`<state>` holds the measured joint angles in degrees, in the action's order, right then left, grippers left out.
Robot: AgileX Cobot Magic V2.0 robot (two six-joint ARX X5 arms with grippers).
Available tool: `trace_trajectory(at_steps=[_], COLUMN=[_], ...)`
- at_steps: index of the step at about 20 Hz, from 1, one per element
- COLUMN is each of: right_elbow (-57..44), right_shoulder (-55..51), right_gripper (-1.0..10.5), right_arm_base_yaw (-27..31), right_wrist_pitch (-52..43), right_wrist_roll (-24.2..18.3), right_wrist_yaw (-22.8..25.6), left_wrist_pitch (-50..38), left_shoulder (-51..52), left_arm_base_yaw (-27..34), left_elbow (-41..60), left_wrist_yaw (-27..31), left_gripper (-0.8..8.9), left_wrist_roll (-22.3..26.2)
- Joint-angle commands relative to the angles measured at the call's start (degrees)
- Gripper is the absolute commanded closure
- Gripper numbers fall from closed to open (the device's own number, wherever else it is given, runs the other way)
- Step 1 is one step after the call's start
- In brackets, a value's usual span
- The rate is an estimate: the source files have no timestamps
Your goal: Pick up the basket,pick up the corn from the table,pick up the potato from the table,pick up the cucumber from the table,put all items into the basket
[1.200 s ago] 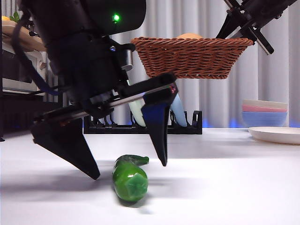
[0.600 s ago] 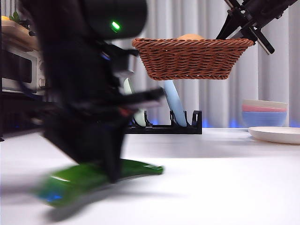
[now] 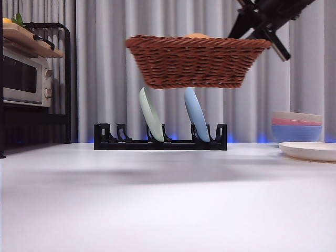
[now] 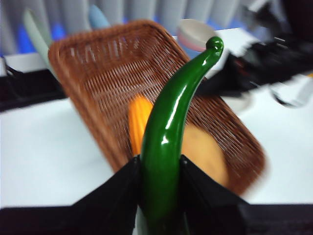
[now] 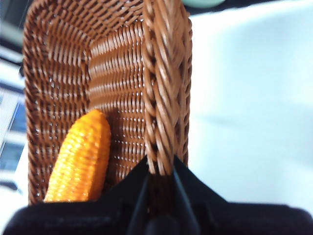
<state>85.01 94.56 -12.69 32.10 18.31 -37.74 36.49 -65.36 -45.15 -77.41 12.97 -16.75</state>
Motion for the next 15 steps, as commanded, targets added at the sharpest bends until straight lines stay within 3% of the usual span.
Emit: trace_trajectory(at_steps=[1,6,10,11,12,13,14,15], right_elbow=[0.68,0.68,0.68,0.68,0.68,0.68,0.68,0.68], right_shoulder=[-0.46,-0.46,-0.46,-0.46,-0.46,-0.46,-0.46,-0.46], right_gripper=[9.6,9.6,9.6,9.6,9.6,9.6,9.6,9.6], right_arm_base_yaw=[-1.88,-5.77,-7.08,-7.21,-7.23,-7.23,-7.23,-7.23], right_wrist_pitch=[-0.61,1.46,1.6,1.84,1.97,2.05,2.05,2.05], right_wrist_roll=[0.04,-0.39,-0.37,-0.39,-0.39,-0.39,-0.39,-0.39], right_wrist_yaw=[-0.7,3.69,3.61,3.63,3.61,3.63,3.65,3.65], left_wrist_pitch=[-1.2,-1.66,-0.46,1.07,2.67,3.91,4.26,4.24], left_shoulder=[-7.8,-24.33,-30.86,-31.85,-32.28,-32.59,-32.61,-32.61], left_arm_base_yaw=[4.0,8.11,8.9,8.94,9.2,9.51,9.51,9.51], left_elbow=[-5.38,-17.29,-18.86,-18.86,-18.86,-18.86,-18.86,-18.86], left_wrist_yaw=[-3.04,-6.23,-6.16,-6.19,-6.29,-6.84,-7.13,-7.26], left_gripper=[8.22,8.22,8.05,7.34,5.61,2.95,2.11,2.15], left_wrist_roll=[4.92,6.49,8.55,9.27,9.33,9.31,9.29,9.29])
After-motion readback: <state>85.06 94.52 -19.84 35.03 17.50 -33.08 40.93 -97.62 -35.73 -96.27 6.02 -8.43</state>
